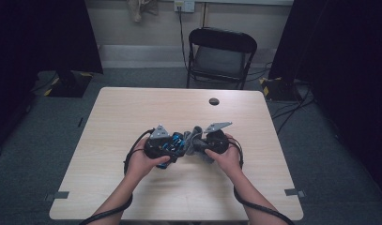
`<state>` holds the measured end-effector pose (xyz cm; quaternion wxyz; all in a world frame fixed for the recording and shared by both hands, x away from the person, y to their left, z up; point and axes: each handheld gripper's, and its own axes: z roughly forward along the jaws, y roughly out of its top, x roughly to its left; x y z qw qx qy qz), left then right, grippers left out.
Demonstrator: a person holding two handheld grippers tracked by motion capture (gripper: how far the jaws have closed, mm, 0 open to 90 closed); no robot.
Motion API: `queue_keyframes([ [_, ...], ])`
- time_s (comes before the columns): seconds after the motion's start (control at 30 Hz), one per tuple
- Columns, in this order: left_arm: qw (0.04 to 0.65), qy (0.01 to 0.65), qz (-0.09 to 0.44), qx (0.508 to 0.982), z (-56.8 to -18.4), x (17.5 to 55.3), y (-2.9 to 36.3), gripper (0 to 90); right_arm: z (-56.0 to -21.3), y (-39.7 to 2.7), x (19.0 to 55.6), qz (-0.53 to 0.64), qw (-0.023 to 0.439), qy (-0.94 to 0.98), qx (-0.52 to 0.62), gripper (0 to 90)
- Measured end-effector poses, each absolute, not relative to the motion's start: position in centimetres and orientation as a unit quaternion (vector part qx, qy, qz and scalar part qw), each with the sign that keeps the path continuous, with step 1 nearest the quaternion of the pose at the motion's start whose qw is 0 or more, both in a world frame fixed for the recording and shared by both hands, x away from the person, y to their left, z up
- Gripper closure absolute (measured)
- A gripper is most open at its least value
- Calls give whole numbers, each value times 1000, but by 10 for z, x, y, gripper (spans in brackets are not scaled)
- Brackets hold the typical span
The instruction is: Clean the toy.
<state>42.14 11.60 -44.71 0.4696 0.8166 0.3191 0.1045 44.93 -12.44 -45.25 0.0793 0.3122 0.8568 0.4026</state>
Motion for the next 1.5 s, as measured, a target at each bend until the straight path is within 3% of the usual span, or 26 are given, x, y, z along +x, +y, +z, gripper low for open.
queue_keyframes([
  [0.2, 470, 317, 104, 817, -444, 424, 107, 288, -449, -114, 441, 403, 73, 867, 285, 738],
  [0.43, 466, 332, 73, 817, -444, 428, 113, 624, -452, -113, 436, 404, 66, 873, 266, 737],
  [0.6, 443, 328, 61, 832, -449, 426, 116, 803, -460, -118, 433, 411, 58, 871, 263, 730],
  [0.83, 417, 338, 48, 842, -458, 424, 113, 820, -469, -118, 429, 394, 62, 881, 253, 696],
  [1.17, 410, 337, 42, 847, -464, 423, 110, 824, -477, -130, 426, 379, 55, 884, 268, 420],
  [1.5, 401, 341, 40, 849, -469, 423, 105, 823, -473, -145, 416, 381, 67, 884, 264, 335],
])
